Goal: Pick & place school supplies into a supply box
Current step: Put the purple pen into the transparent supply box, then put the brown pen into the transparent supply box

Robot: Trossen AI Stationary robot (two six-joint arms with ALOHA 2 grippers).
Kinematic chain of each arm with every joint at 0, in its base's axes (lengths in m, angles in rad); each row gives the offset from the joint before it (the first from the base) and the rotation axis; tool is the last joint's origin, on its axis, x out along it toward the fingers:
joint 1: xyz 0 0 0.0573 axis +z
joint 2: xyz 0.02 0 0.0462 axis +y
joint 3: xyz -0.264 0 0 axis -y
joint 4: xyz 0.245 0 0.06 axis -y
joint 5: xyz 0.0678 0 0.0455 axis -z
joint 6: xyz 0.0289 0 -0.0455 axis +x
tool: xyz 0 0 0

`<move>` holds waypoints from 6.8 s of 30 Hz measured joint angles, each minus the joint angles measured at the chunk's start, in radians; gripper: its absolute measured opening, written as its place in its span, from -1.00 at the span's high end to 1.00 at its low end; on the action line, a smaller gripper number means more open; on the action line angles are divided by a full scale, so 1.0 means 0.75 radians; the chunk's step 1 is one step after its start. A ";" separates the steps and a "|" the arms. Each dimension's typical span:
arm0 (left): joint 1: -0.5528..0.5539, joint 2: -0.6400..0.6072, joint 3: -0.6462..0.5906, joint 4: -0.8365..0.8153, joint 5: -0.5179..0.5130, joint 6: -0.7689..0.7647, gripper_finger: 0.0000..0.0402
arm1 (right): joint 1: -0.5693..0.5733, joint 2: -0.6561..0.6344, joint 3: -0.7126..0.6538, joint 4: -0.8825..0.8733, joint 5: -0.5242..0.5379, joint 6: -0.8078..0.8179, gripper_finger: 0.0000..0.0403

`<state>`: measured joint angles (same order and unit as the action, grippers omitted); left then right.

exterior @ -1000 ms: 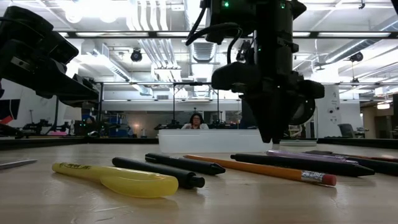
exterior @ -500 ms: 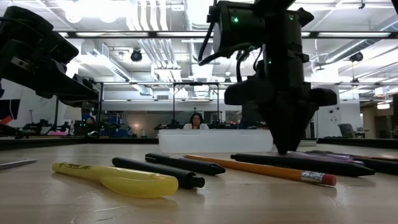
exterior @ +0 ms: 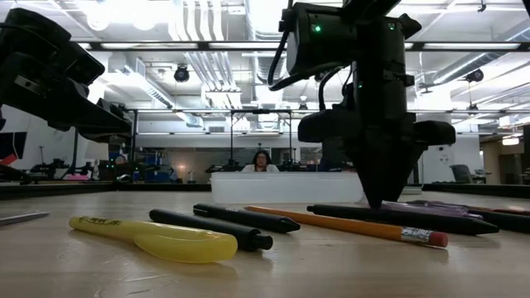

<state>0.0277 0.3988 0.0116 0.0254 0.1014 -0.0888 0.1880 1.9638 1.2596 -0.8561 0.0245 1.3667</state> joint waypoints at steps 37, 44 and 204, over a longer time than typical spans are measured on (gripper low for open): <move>0.001 0.000 0.000 0.000 0.000 0.000 0.51 | 0.002 0.006 0.014 0.039 0.005 -0.083 0.91; 0.000 0.000 0.000 0.000 0.000 0.000 0.51 | 0.002 0.011 0.058 0.102 0.036 -0.157 0.92; 0.000 0.000 0.000 0.000 0.000 0.000 0.51 | -0.165 0.004 0.293 0.363 0.588 -1.887 0.71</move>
<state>0.0278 0.3988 0.0116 0.0255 0.1017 -0.0887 0.0643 1.9671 1.4794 -0.5840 0.4656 -0.0485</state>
